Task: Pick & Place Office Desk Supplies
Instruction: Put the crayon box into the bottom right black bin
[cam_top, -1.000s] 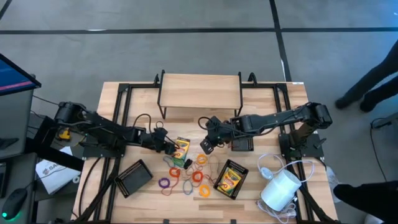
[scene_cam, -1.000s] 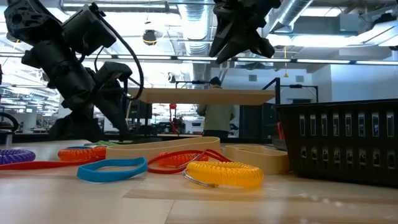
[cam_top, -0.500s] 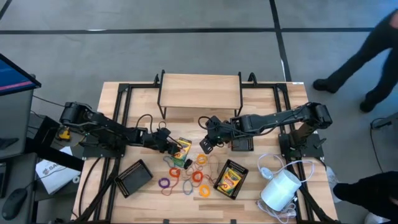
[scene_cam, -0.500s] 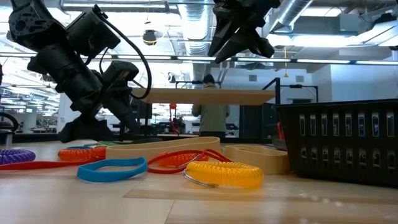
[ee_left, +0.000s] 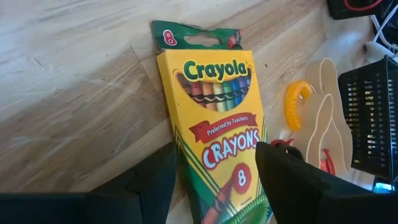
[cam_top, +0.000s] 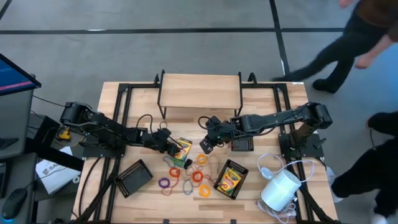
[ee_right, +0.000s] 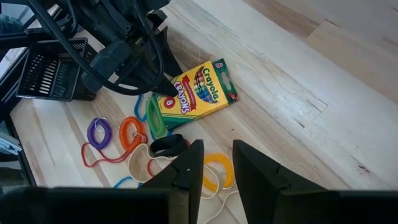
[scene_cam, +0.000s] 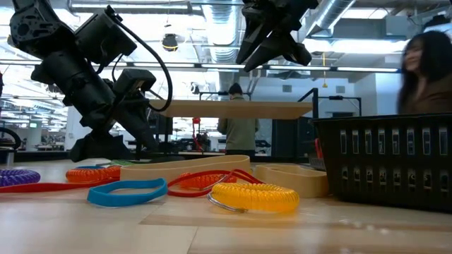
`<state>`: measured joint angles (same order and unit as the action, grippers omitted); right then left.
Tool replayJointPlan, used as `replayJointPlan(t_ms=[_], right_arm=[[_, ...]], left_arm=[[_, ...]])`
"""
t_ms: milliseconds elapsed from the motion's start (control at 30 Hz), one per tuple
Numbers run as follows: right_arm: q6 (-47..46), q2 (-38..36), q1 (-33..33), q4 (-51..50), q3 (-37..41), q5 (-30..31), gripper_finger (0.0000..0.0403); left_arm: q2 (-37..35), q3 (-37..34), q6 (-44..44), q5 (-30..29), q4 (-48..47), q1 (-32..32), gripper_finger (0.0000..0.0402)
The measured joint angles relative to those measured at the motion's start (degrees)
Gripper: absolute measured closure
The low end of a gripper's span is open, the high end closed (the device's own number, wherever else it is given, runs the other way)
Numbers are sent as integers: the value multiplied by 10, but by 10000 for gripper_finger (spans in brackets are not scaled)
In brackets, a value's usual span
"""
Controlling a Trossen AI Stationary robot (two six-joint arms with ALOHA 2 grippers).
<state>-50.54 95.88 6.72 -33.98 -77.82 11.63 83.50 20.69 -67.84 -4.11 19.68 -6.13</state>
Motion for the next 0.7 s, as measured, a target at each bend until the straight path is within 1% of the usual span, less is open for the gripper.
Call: replayJointPlan(t_ms=[367,700], right_arm=[[0,0,0,0,0,0,319],[0,0,0,2,0,0,319]], left_arm=[[0,0,1,0,0,0,198],[0,0,1,0,0,0,200]])
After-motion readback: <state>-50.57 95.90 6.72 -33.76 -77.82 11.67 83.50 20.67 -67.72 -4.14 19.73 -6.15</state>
